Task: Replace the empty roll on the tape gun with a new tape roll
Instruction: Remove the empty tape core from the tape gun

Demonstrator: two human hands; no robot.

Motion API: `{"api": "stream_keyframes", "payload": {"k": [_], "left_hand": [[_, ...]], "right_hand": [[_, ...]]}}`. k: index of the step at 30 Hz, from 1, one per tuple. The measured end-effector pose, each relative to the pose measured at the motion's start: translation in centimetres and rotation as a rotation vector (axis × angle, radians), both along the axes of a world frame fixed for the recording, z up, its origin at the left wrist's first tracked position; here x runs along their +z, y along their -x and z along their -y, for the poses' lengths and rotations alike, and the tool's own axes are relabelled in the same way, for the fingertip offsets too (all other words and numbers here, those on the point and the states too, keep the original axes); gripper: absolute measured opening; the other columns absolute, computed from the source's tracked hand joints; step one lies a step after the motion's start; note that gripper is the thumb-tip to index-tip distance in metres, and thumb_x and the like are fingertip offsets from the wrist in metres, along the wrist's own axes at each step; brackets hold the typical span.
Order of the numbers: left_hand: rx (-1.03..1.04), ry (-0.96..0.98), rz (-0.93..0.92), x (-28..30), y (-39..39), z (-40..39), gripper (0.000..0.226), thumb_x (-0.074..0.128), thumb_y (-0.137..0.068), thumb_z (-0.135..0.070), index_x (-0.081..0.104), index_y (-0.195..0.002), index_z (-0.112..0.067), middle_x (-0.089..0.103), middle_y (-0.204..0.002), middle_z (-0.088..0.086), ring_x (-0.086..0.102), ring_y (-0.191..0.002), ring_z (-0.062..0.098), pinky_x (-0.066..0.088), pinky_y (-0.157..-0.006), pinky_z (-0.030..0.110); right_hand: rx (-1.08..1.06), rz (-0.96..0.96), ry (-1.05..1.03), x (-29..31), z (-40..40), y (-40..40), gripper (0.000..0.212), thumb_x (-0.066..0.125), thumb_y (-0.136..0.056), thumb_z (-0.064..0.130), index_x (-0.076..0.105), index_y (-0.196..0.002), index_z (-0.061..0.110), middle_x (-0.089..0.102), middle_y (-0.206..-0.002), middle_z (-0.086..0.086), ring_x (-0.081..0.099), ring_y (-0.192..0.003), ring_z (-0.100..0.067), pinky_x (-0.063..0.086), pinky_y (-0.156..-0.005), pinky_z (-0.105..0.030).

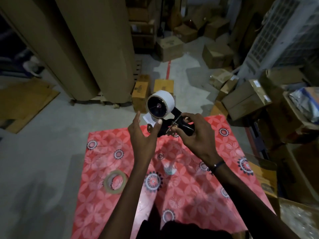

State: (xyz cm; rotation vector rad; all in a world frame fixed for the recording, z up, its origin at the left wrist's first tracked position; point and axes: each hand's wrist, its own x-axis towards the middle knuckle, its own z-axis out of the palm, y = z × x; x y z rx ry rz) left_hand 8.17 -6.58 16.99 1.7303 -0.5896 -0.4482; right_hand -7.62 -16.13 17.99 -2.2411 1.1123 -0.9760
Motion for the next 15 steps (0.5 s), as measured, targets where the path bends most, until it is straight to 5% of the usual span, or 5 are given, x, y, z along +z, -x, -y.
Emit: {"api": "stream_keyframes", "payload": {"k": [9, 15], "left_hand": [[0.001, 0.124, 0.142, 4.8, -1.6, -0.1, 0.078, 0.082, -0.081, -0.055, 0.046, -0.149, -0.041, 0.053, -0.148, -0.010, 0.058, -0.130, 0.014, 0.054, -0.101, 0.037], [0.077, 0.202, 0.110, 4.9, -1.9, -0.8, 0.062, 0.087, -0.080, -0.045, 0.057, -0.133, -0.034, 0.063, -0.133, -0.005, 0.066, -0.119, 0.015, 0.056, -0.086, 0.019]], "right_hand": [[0.078, -0.032, 0.194, 3.4, -1.6, -0.9, 0.038, 0.082, -0.083, 0.054, 0.070, -0.105, 0.025, 0.071, -0.101, 0.009, 0.071, -0.085, -0.012, 0.057, -0.064, -0.034], [0.194, -0.016, 0.082, 4.8, -1.4, -0.4, 0.042, 0.091, -0.074, 0.044, 0.072, -0.101, 0.018, 0.074, -0.097, 0.005, 0.073, -0.087, -0.011, 0.062, -0.076, -0.033]]}}
